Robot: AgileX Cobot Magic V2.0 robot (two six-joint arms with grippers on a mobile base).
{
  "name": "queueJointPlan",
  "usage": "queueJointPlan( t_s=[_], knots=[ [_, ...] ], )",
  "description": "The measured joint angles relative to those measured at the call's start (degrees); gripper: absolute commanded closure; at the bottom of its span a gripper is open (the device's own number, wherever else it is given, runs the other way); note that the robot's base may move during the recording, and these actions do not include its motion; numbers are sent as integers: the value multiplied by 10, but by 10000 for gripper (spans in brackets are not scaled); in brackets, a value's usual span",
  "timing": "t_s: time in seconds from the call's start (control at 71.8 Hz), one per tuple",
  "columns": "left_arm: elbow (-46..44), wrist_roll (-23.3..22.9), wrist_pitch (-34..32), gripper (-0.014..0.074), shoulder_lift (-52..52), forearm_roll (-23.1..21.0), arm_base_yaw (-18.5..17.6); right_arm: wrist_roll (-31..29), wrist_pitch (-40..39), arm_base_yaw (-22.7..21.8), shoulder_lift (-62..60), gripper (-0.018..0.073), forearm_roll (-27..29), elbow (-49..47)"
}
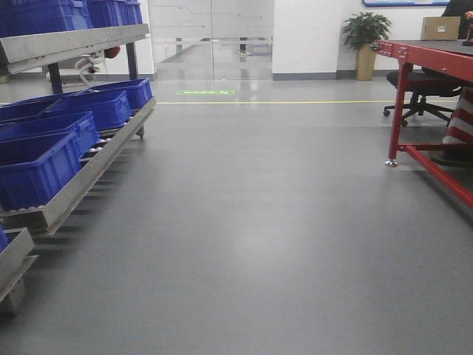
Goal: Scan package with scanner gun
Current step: 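Drive the base forward along the aisle past the blue bins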
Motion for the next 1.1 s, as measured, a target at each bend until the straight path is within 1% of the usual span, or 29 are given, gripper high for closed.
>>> queueJointPlan(
  t_s=[1.1],
  knots=[
    [0,0,0,708,0,0,0,0,0,0,0,721,0,0]
  ],
)
